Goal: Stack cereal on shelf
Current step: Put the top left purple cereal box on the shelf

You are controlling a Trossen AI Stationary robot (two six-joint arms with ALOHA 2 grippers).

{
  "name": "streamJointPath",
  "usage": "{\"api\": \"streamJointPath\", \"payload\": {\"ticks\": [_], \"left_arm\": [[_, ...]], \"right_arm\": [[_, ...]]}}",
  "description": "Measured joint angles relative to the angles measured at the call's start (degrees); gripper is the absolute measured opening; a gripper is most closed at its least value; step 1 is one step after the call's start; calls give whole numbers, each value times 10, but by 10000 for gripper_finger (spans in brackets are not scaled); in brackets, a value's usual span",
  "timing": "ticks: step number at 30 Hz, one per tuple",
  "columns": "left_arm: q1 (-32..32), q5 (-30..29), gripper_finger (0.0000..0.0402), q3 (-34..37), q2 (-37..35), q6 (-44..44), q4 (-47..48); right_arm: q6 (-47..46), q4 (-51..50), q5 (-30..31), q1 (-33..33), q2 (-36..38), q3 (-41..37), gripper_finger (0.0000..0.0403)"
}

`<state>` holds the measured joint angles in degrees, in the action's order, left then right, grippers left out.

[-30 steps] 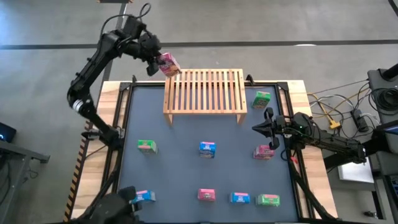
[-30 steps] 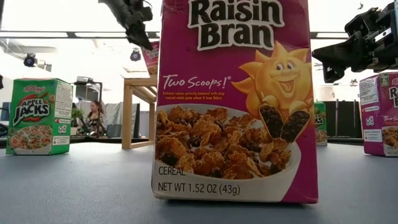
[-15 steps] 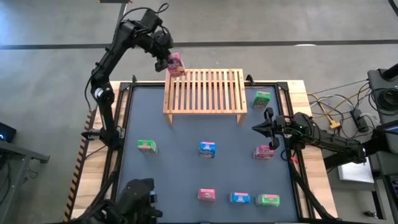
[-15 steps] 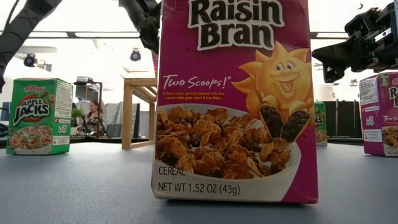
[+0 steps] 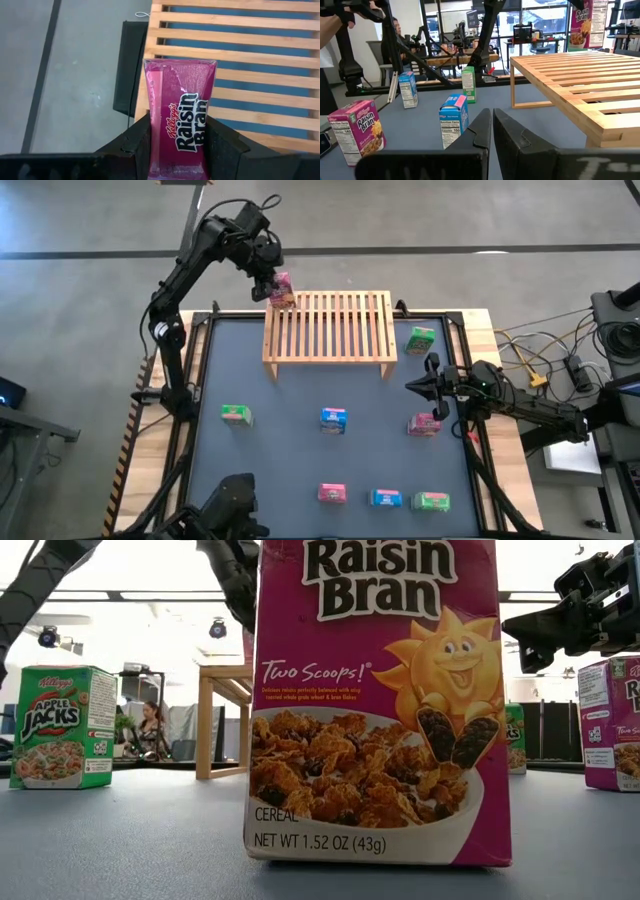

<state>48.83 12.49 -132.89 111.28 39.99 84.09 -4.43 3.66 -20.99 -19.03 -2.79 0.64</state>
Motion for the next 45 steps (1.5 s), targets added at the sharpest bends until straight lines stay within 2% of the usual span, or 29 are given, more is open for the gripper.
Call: {"api": "streamJointPath", "payload": {"ticks": [14, 25, 45], "left_arm": [[-4, -1, 132, 18, 0, -4, -4], [-7, -15, 182, 33, 0, -15, -11], [-20, -30, 202, 32, -4, -15, -32]], "right_arm": [[0, 0, 0, 0, 0, 0, 9], [1, 0, 0, 0, 0, 0, 9], [1, 0, 0, 0, 0, 0, 9]]}}
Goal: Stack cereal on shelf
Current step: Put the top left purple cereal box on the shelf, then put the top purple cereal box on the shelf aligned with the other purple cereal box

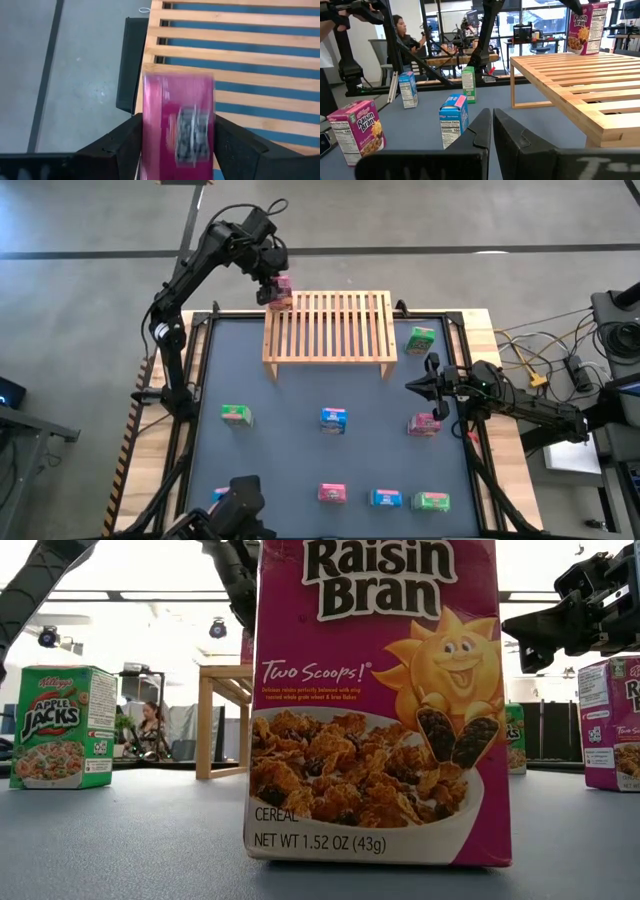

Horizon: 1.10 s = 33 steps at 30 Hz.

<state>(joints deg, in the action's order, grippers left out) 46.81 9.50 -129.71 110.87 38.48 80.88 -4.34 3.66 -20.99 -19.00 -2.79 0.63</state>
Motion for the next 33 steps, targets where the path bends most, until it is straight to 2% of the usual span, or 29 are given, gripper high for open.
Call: {"api": "streamJointPath", "payload": {"ticks": [9, 18, 29, 33], "left_arm": [[-2, 0, 229, 0, 0, 0, -10], [-2, -1, 233, 0, -26, 0, -17], [-2, 0, 233, 0, -102, -15, -13], [-2, 35, 233, 1, -141, -35, 8]], "right_arm": [[-1, 0, 0, 0, 0, 0, 9], [-1, 0, 0, 0, 0, 0, 9], [0, 0, 0, 0, 0, 0, 9], [0, 0, 0, 0, 0, 0, 9]]}}
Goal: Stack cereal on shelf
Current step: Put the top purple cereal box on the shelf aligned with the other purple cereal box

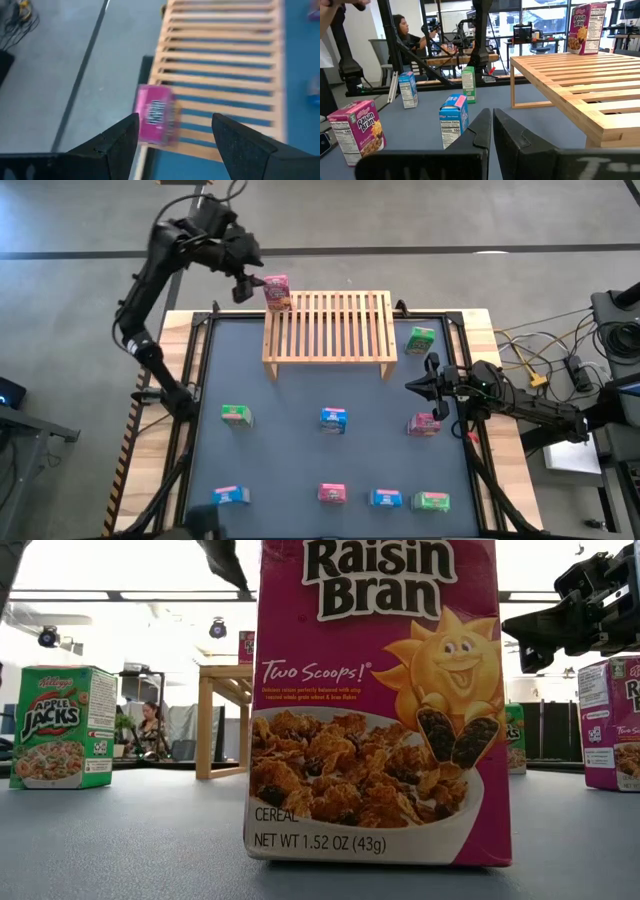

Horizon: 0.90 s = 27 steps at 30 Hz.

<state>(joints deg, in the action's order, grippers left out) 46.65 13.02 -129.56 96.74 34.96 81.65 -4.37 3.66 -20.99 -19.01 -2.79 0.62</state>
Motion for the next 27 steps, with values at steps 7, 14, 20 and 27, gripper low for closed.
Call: {"api": "streamJointPath", "payload": {"ticks": [7, 14, 20, 27], "left_arm": [[-3, 41, 223, 103, -97, -28, -13], [-7, 47, 211, 354, -263, -66, -105], [-44, 90, 210, 572, -423, -129, -205], [-143, 91, 210, 755, -579, -232, -358]], "right_arm": [[0, 0, 0, 0, 0, 0, 9], [0, 0, 0, 0, 0, 0, 9], [0, 0, 0, 0, 0, 0, 9], [-1, 0, 0, 0, 0, 0, 9]]}}
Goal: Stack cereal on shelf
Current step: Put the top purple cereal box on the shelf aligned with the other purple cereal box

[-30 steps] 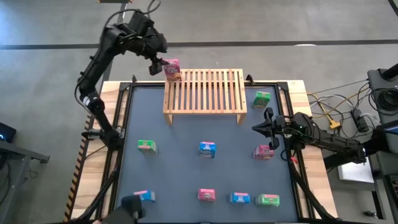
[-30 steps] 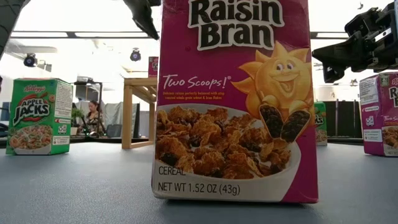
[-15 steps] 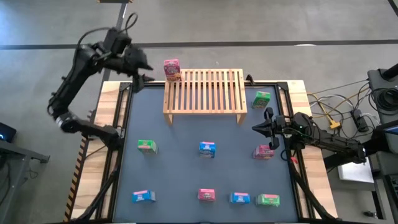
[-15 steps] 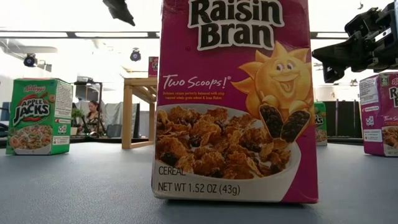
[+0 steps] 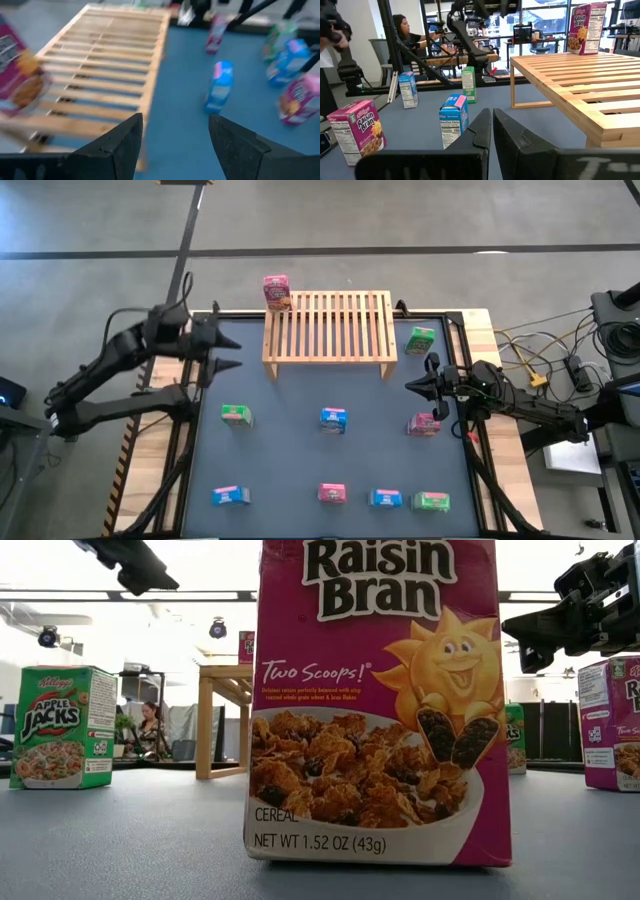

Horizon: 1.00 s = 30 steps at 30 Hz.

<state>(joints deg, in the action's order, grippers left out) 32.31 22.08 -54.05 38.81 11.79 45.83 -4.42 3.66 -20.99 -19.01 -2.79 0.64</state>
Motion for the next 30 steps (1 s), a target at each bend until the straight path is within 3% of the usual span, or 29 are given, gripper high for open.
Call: {"api": "streamJointPath", "payload": {"ticks": [3, 7, 16, 24, 30], "left_arm": [[-44, -8, 210, 60, -48, -33, -65], [-89, -45, 210, 115, -93, -61, -84], [-149, -76, 210, 179, -124, -126, -113], [-179, -90, 210, 256, -116, -124, -260], [-204, -91, 210, 303, -114, -95, -422]], "right_arm": [[1, 0, 0, 0, 0, 0, 9], [1, 0, 0, 0, 0, 0, 9], [1, 0, 0, 0, 0, 0, 9], [0, 0, 0, 0, 0, 0, 9], [1, 0, 0, 0, 0, 0, 9]]}}
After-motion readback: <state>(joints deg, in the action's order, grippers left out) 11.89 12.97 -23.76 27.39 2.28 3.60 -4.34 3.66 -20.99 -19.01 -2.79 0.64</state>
